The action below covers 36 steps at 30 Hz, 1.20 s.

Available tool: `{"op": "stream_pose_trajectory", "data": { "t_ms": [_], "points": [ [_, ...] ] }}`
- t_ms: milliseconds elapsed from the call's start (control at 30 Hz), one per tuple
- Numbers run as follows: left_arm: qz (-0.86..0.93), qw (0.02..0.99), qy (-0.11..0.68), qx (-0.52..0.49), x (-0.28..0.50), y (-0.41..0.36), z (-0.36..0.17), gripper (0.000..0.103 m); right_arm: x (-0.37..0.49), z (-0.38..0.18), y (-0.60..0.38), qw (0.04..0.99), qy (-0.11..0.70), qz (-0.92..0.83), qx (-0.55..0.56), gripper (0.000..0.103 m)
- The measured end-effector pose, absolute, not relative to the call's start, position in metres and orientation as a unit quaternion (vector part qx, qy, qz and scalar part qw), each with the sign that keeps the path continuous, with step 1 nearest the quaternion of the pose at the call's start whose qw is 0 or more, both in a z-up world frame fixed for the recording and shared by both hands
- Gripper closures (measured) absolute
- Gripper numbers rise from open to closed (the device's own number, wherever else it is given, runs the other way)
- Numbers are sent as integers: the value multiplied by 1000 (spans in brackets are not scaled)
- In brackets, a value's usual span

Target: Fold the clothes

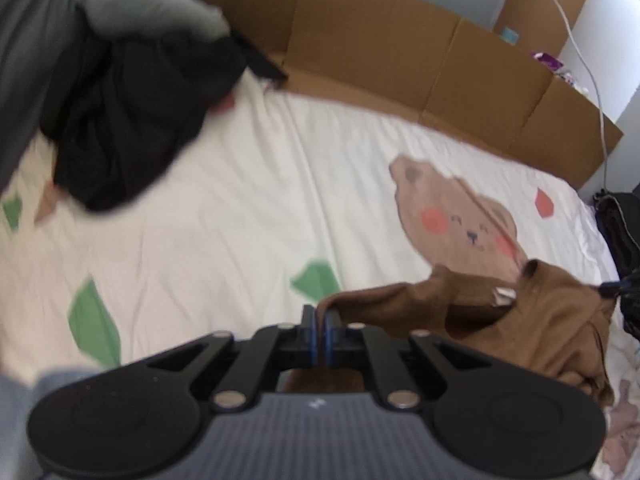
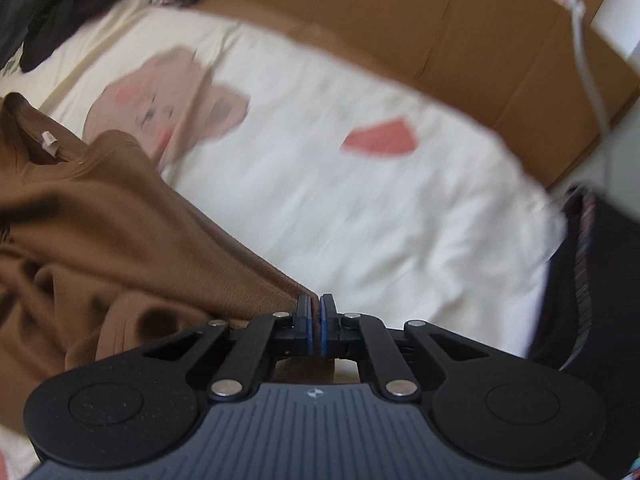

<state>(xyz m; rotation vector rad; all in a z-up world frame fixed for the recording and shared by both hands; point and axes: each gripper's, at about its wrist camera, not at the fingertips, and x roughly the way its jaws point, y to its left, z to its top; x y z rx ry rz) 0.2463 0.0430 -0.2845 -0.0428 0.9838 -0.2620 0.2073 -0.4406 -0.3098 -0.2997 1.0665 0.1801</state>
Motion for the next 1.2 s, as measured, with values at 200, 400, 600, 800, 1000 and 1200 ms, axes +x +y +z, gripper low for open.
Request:
{"op": "stream_pose_trajectory", "data": {
  "t_ms": [200, 400, 600, 800, 1000, 1200],
  "points": [
    [-139, 885, 444, 7, 280, 30, -268, 99, 228, -286, -444, 863, 468, 53, -183, 102],
    [-151, 884, 440, 31, 322, 9, -275, 99, 266, -278, -452, 866, 457, 24, -200, 102],
    [-159, 877, 451, 47, 364, -16, -295, 99, 314, -285, -470, 857, 473, -16, -203, 102],
    [-154, 871, 464, 57, 402, -34, -313, 99, 346, -297, -475, 842, 495, -19, -212, 101],
    [-115, 869, 477, 68, 418, -28, -324, 99, 367, -301, -463, 846, 486, -9, -218, 101],
    [-71, 858, 505, 67, 427, -28, -355, 92, 383, -339, -454, 837, 509, 19, -198, 82]
  ]
}}
